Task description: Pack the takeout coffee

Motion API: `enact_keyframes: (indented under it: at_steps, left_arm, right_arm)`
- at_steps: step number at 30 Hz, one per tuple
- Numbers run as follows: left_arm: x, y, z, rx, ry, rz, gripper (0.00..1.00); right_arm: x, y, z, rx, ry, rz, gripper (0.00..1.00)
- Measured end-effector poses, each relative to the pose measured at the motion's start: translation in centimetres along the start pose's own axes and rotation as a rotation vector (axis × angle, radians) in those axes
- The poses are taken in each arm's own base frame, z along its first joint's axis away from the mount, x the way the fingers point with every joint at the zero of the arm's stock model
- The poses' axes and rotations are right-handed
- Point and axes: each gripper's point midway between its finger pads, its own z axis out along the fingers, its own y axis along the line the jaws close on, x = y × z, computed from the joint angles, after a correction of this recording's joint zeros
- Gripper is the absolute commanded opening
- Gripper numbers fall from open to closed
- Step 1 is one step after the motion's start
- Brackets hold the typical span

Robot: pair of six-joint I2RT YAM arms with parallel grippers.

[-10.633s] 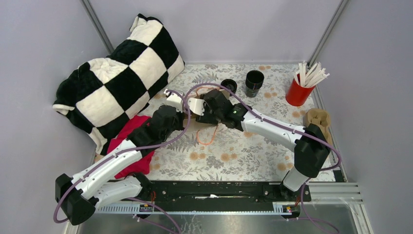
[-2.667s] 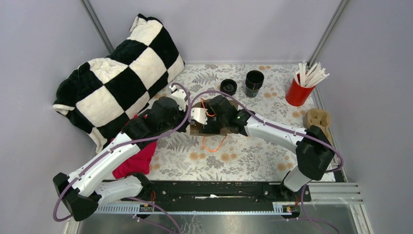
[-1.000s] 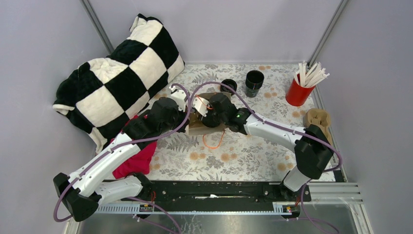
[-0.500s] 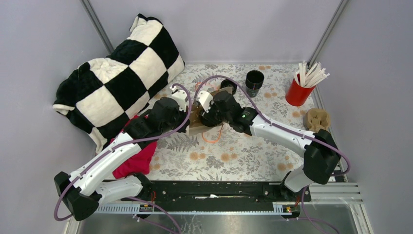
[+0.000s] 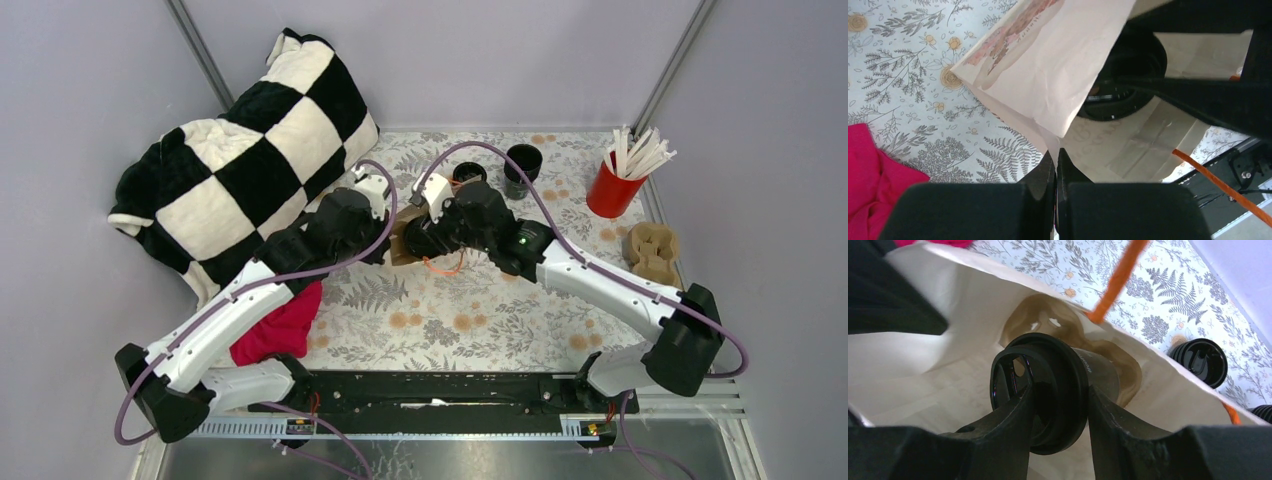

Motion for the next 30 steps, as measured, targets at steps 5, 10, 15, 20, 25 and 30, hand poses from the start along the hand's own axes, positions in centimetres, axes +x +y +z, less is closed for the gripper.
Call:
enact_keyframes:
  at_steps: [5,10,15,20,25,30]
  left_arm:
    - [-1.6,-0.5,0.1,-0.003,0.000,-0.015,0.00]
    - [-1.6,-0.4,0.1,-0.018,0.031,-0.038,0.00]
    - [-1.7,-0.3,-0.3,-0.033,0.053,-0.068,0.00]
    - [-2.7,0.0,0.1,-0.061,0.084,-0.108,0.00]
    - [-4.3,1.1,0.9,-0.110,0.133,-0.164,0.00]
    - [-5.0,2.1,1.3,-0.130,0.180,-0.211,0.00]
  right_arm:
    - [-1.0,0.8,-1.2,-0.039,-0.023,0.055,0.26]
    - [-2.3,1.2,-2.1,-0.062,-0.020,0.132,0.26]
    - [-4.7,0.9,-3.3,-0.058,-0.043,0.205,0.25]
    - [-6.9,0.3,-4.9,-0.053,-0.052,0.253,0.22]
    - [-8.4,-0.3,-6.0,-0.057,-0.039,0.329,0.21]
    - [-8.4,-0.4,-6.2,-0.084,-0.010,0.406,0.21]
